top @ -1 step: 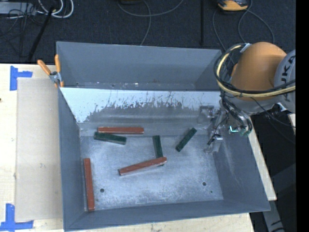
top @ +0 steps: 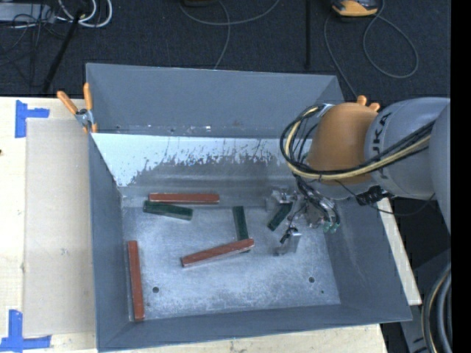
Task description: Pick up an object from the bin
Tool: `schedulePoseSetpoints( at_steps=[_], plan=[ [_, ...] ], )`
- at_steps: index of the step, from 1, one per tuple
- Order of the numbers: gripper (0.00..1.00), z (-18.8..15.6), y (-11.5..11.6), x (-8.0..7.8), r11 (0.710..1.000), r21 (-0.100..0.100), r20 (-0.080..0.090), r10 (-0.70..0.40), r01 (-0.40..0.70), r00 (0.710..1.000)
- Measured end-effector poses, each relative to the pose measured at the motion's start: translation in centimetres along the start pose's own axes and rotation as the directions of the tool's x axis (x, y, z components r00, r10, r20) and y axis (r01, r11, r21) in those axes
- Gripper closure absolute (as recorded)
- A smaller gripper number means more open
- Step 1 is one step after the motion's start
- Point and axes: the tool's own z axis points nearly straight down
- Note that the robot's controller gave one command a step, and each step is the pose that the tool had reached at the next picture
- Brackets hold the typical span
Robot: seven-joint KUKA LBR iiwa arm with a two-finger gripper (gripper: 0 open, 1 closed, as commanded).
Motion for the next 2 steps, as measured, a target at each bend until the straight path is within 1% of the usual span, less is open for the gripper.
schedulePoseSetpoints(
  at_steps=[1,2],
  plan=[
    [0.0,0.14,7.98,3.09,1.0,-0.002,0.003,-0.03,0.03,1.0],
    [1.0,0.06,7.48,2.94,1.0,0.003,0.007,-0.026,0.026,1.0]
  ],
)
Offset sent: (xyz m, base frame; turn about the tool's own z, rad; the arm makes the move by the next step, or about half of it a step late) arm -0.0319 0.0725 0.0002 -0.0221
